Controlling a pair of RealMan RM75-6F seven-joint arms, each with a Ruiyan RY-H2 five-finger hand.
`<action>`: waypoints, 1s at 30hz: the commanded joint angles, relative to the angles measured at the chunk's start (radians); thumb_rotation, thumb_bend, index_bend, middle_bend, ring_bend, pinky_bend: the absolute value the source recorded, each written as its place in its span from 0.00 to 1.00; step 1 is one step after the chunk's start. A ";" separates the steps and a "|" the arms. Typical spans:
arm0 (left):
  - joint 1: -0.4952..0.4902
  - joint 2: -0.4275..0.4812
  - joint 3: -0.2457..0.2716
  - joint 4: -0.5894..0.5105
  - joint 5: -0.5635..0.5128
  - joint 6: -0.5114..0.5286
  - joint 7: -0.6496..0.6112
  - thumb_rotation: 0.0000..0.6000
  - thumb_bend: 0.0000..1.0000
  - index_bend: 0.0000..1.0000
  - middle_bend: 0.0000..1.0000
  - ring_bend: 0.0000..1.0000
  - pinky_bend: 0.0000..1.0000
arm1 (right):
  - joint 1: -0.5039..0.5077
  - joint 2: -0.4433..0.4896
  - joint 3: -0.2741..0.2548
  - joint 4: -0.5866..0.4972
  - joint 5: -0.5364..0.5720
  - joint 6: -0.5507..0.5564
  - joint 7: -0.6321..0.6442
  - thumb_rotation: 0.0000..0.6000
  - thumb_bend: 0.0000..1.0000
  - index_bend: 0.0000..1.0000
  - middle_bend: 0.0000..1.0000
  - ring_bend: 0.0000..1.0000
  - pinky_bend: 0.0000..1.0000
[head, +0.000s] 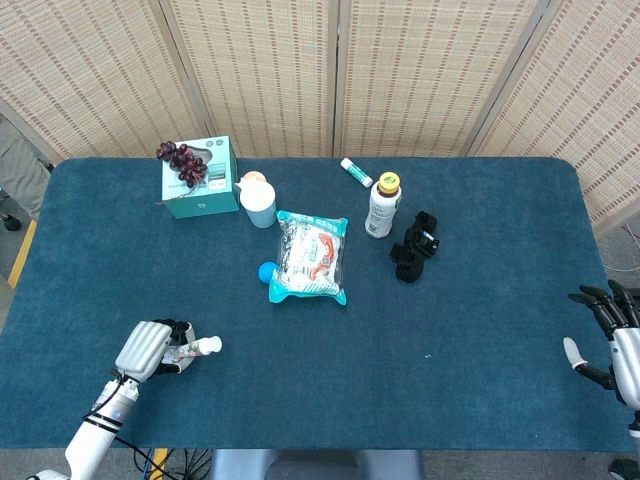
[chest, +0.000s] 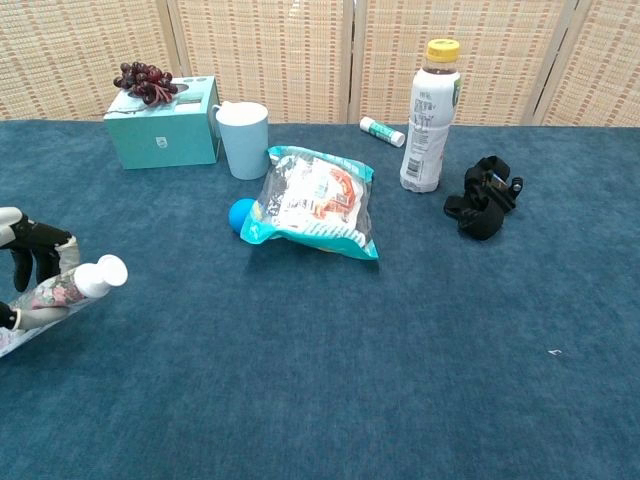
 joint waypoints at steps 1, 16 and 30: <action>-0.016 0.022 -0.006 -0.002 0.013 -0.005 0.015 1.00 0.38 0.62 0.65 0.54 0.53 | 0.010 0.001 0.001 0.001 -0.012 -0.007 0.002 1.00 0.29 0.26 0.21 0.11 0.21; -0.165 0.267 -0.046 -0.158 0.073 -0.127 0.071 1.00 0.40 0.60 0.66 0.55 0.54 | 0.156 0.026 0.023 -0.064 -0.147 -0.133 -0.097 1.00 0.45 0.26 0.22 0.11 0.21; -0.345 0.405 -0.071 -0.324 0.038 -0.378 0.013 1.00 0.43 0.59 0.67 0.55 0.54 | 0.373 -0.044 0.055 -0.166 -0.253 -0.346 -0.189 1.00 0.69 0.26 0.22 0.11 0.21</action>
